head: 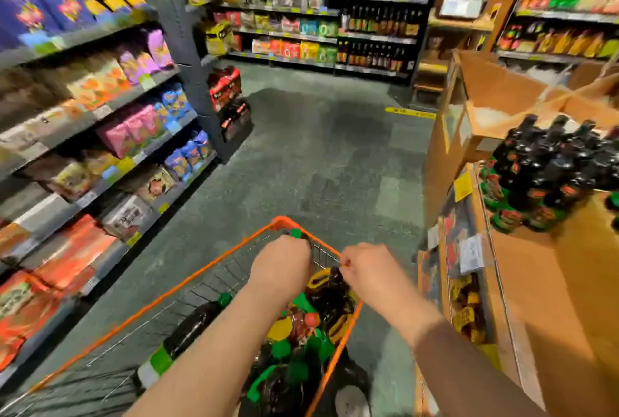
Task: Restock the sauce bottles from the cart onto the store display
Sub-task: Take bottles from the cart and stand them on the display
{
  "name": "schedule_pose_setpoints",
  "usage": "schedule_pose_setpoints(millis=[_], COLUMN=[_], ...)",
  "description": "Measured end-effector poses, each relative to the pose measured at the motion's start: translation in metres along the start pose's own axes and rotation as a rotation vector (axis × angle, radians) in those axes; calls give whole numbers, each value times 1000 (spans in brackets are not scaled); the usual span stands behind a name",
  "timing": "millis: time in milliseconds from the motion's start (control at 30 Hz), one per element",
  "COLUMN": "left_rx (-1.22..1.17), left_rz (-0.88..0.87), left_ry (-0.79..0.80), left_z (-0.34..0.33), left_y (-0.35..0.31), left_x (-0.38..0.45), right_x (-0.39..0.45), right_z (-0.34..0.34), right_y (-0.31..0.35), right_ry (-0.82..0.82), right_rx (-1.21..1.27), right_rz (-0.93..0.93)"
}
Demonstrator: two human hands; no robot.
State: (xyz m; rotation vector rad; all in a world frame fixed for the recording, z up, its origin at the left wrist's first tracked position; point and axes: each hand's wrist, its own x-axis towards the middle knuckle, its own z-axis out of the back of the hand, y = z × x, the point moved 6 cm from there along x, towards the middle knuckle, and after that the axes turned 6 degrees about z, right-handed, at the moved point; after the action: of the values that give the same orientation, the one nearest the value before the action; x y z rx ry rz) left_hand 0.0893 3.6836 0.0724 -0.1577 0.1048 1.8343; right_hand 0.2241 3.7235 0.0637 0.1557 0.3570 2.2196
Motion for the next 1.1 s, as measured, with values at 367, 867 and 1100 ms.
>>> schedule_pose_setpoints(millis=[367,867,1100], left_rx=[-26,-179,-184], left_rz=[283,454,464], left_ry=[93,242,215], left_z=[-43,-140,-144], left_y=[43,45,45], left_x=[99,153,153], right_x=[161,226,231], right_z=[-84,-187,-197], right_y=[-7,-15,-16], right_ry=[221,449,462], right_rx=[-70,-138,-206], right_rz=[265,234,290])
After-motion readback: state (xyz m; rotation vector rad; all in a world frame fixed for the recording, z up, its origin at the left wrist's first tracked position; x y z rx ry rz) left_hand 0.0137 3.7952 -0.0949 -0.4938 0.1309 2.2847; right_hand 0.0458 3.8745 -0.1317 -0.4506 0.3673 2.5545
